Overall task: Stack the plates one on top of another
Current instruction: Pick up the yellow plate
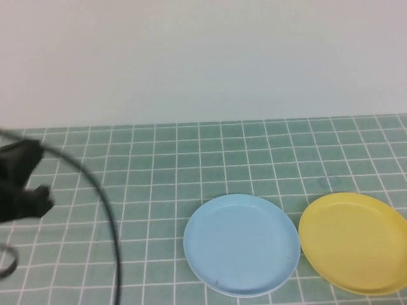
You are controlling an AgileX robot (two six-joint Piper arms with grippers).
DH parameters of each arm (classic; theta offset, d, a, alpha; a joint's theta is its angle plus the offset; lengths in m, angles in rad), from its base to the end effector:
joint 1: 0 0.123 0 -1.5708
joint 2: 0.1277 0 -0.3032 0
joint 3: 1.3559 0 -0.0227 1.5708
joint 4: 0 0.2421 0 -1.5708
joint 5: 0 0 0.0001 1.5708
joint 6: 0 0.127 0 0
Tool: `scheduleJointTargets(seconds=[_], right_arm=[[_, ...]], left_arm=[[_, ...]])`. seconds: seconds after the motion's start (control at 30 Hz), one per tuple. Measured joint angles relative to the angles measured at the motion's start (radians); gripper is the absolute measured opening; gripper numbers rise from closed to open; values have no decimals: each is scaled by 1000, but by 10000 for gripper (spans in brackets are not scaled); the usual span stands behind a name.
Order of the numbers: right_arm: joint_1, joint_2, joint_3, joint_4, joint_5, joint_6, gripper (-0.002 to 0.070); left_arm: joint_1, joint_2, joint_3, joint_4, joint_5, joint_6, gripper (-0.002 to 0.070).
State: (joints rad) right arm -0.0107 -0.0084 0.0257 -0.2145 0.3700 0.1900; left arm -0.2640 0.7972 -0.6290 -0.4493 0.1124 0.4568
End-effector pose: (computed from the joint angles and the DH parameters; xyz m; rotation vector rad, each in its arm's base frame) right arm 0.0600 -0.0104 0.1621 0.0537 1.8624 -0.0864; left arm 0.1773 -0.0544 0.3451 0.2754 1.7367 -0.2279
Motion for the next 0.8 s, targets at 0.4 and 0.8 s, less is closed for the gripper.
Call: scheduleJointTargets(seconds=[0.4, 0.8], right_arm=[[0, 0, 0, 0, 0, 0, -2], [0, 0, 0, 0, 0, 0, -2]], left_arm=[[116, -518, 325, -52, -176, 57, 0], [116, -628, 561, 215, -176, -419, 0]])
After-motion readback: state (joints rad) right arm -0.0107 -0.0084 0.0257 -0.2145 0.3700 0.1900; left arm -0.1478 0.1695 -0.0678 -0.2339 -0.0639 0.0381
